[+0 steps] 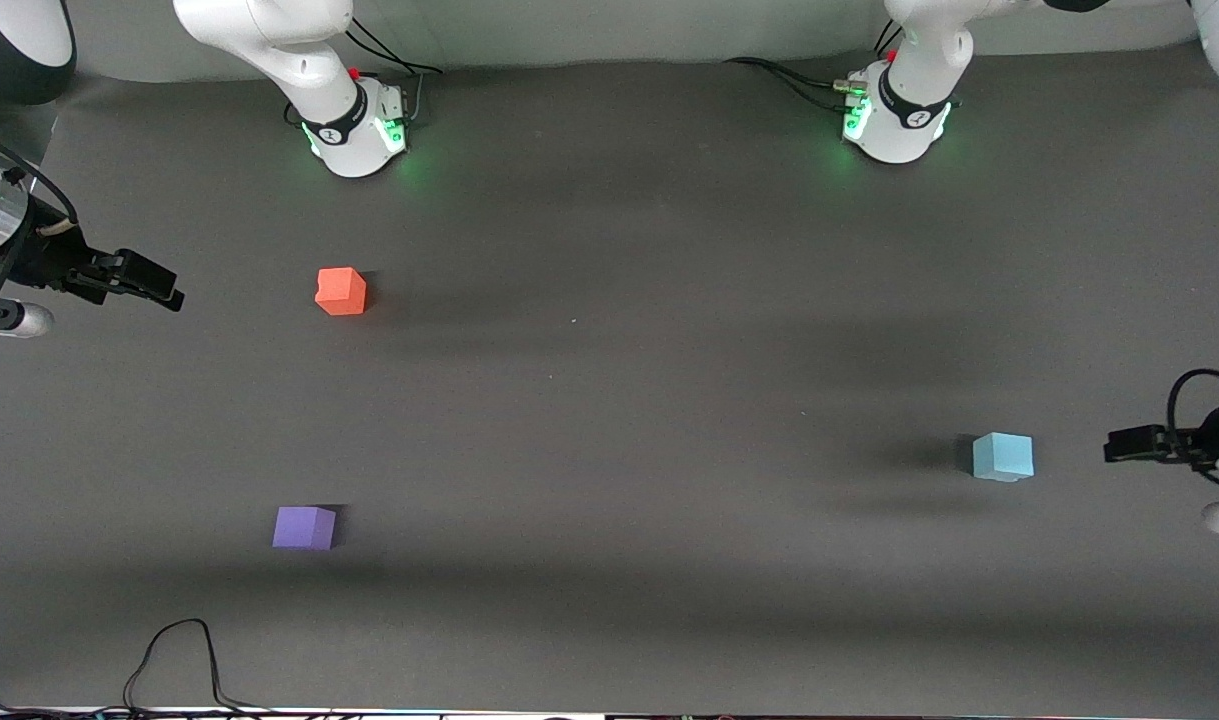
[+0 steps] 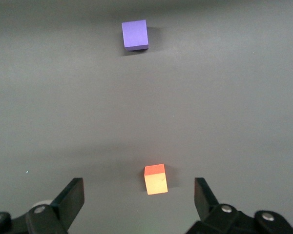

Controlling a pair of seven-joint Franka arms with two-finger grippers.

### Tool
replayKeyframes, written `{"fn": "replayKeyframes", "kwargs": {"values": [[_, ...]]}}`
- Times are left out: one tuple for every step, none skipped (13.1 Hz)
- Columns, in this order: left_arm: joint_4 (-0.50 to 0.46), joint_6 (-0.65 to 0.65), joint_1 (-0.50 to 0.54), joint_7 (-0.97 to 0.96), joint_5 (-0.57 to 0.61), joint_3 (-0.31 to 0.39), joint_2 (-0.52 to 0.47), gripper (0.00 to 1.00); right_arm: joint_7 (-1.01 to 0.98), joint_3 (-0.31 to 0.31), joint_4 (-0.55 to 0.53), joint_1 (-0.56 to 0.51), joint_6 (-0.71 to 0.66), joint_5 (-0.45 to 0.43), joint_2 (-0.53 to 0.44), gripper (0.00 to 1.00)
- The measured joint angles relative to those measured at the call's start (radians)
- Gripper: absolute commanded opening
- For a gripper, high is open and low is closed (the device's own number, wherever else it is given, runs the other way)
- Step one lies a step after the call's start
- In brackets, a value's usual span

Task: Place blue block between orange and purple blocks
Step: 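Move the left gripper down over the light-blue block, then close the left gripper on the blue block and lift it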

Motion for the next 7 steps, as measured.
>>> {"fn": "replayKeyframes", "kwargs": {"values": [[-0.043, 0.044, -0.001, 0.0, 0.002, 0.0, 0.002, 1.0, 0.0, 0.0, 0.0, 0.0, 0.001, 0.0, 0.0, 1.0], [-0.089, 0.091, -0.001, 0.0, 0.003, 0.0, 0.003, 1.0, 0.0, 0.0, 0.0, 0.0, 0.002, 0.0, 0.0, 1.0], [-0.137, 0.143, -0.001, 0.0, 0.007, 0.0, 0.003, 1.0, 0.0, 0.0, 0.0, 0.0, 0.003, 0.0, 0.0, 1.0], [-0.191, 0.203, -0.001, 0.0, 0.014, 0.0, 0.004, 1.0, 0.0, 0.0, 0.0, 0.0, 0.003, 0.0, 0.0, 1.0], [-0.254, 0.274, -0.001, 0.0, 0.023, 0.0, 0.005, 1.0, 0.0, 0.0, 0.0, 0.0, 0.004, 0.0, 0.001, 1.0], [-0.319, 0.351, -0.001, 0.0, 0.029, 0.0, 0.005, 1.0, 0.0, 0.0, 0.0, 0.0, 0.004, 0.0, 0.001, 1.0], [-0.381, 0.426, -0.001, 0.0, 0.032, 0.0, 0.006, 1.0, 0.0, 0.0, 0.0, 0.0, 0.005, 0.0, 0.002, 1.0]]}}
